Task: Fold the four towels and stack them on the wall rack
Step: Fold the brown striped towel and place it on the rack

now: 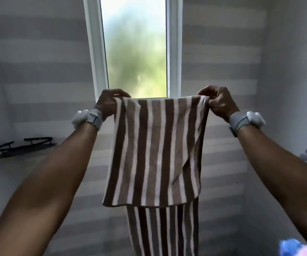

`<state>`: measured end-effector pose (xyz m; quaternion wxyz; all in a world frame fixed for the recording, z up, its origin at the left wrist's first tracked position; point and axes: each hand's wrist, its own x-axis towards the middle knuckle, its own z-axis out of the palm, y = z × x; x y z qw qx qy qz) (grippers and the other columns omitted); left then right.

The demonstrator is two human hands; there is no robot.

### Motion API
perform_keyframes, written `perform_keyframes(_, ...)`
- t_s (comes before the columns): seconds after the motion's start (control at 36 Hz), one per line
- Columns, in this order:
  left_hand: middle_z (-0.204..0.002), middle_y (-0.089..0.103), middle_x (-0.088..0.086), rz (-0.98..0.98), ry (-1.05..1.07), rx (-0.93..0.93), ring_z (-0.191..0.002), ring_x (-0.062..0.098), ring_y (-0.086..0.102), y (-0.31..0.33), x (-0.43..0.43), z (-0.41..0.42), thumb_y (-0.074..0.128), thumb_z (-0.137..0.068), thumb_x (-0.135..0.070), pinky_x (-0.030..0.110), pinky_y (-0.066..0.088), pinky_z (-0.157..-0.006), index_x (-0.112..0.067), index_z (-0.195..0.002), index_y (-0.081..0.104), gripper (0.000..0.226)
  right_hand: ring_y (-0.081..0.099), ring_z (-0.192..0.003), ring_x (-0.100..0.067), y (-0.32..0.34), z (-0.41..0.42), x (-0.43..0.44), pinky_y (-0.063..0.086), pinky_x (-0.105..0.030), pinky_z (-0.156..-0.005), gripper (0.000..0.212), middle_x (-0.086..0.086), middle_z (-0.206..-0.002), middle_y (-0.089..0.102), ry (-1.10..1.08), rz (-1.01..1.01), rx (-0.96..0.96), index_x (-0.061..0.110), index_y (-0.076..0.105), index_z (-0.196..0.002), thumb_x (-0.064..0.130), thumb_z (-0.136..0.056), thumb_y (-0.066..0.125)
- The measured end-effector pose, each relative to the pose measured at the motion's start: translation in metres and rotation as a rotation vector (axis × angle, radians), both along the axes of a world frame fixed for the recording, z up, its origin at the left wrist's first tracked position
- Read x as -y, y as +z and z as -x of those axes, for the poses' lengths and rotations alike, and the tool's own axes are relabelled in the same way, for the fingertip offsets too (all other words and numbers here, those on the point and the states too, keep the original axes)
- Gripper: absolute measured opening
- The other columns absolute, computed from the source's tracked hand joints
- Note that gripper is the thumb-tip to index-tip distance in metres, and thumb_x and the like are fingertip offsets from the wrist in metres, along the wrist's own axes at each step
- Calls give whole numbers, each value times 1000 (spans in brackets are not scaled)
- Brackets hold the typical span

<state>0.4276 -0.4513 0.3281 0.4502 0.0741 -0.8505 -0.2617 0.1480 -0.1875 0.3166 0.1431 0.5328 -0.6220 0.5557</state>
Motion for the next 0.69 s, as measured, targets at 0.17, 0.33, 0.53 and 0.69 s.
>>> perform_keyframes(0.17, -74, 62, 2, -327, 1, 268, -88, 26, 64, -24, 7, -1, 63, -87, 1, 12, 50, -57, -8, -85, 59, 10, 56, -78, 3, -4, 5, -7, 55, -22, -78, 24, 12, -84, 64, -37, -269, -78, 20, 58, -93, -2, -98, 50)
perform_keyframes(0.33, -79, 71, -3, -86, -60, 38, -76, 9, 63, -28, 1, 9, 75, -79, -4, 18, 51, -68, -10, -86, 72, 10, 65, -76, -5, -17, 8, -13, 53, -23, -70, 11, -1, -83, 73, -115, -11, -92, 11, 74, -87, 5, -84, 66)
perform_keyframes(0.53, -85, 70, -1, 37, 91, 406, -80, 11, 62, -28, -3, 9, 65, -86, -1, 12, 51, -64, -18, -94, 73, 21, 55, -67, 5, -41, 8, -11, 44, -26, -68, 26, 12, -74, 67, -79, -315, -177, 20, 69, -76, 1, -87, 55)
perform_keyframes(0.69, -68, 70, -6, -418, -60, 5, -74, 14, 65, -61, -17, 13, 53, -95, 1, 27, 56, -67, -15, -83, 65, 24, 60, -83, 4, -43, -8, -21, 49, -20, -82, 16, 2, -98, 67, -16, 157, 91, 13, 67, -100, 4, -96, 54)
